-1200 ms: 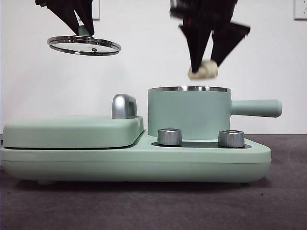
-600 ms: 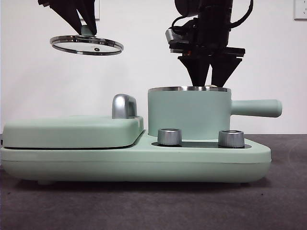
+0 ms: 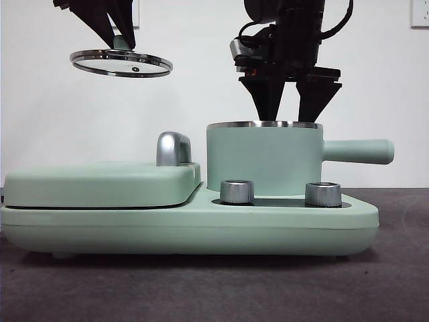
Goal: Put the buns in a small steamer
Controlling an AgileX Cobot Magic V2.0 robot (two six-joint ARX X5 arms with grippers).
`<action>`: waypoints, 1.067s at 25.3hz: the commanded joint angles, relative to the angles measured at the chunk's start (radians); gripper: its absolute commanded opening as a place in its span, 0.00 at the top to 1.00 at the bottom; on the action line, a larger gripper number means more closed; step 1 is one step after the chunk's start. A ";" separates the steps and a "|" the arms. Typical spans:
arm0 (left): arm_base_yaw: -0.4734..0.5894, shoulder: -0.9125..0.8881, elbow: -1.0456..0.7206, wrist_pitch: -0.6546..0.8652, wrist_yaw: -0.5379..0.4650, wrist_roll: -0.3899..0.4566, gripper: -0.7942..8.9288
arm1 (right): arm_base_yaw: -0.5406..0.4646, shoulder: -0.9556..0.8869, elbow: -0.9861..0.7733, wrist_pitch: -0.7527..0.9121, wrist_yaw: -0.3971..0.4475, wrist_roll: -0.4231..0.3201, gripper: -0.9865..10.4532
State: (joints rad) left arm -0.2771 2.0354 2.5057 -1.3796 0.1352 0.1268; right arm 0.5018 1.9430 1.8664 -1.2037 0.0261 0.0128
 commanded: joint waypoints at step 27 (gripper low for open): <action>-0.339 -0.007 0.034 0.013 0.008 -0.017 0.90 | 0.026 -1.319 -0.605 -0.042 -0.033 0.092 0.62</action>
State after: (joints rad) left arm -0.6098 2.0354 2.5057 -1.3880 0.1352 0.1143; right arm 0.5228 0.6437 1.2598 -1.2507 -0.0017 0.0868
